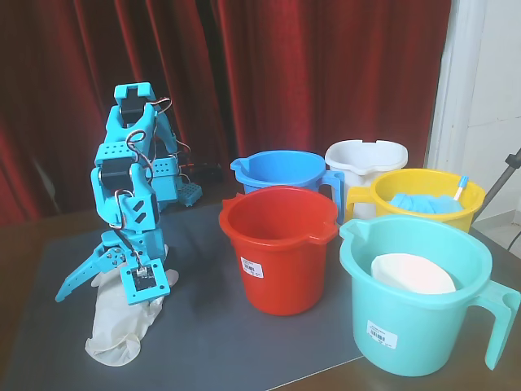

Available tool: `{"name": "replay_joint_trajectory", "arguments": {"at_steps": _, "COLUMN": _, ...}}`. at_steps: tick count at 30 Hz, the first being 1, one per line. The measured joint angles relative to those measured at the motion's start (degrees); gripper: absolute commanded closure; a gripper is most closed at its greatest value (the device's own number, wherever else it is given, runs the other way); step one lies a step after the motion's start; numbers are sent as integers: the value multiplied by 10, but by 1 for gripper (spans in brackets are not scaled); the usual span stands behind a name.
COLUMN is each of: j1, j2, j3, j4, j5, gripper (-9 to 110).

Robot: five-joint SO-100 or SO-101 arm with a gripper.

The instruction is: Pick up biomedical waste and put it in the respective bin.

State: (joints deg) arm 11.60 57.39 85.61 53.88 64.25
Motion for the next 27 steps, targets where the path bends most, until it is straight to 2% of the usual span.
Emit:
{"name": "replay_joint_trajectory", "arguments": {"at_steps": 6, "j1": -1, "j2": -28, "j3": -4, "j4": 0, "j5": 76, "gripper": 44}}
{"name": "replay_joint_trajectory", "arguments": {"at_steps": 16, "j1": 1, "j2": -33, "j3": -2, "j4": 1, "j5": 161, "gripper": 65}}
{"name": "replay_joint_trajectory", "arguments": {"at_steps": 20, "j1": 1, "j2": -33, "j3": 6, "j4": 1, "j5": 214, "gripper": 82}}
{"name": "replay_joint_trajectory", "arguments": {"at_steps": 22, "j1": 3, "j2": -33, "j3": 6, "j4": 1, "j5": 219, "gripper": 101}}
{"name": "replay_joint_trajectory", "arguments": {"at_steps": 27, "j1": 46, "j2": -33, "j3": 4, "j4": -2, "j5": 229, "gripper": 102}}
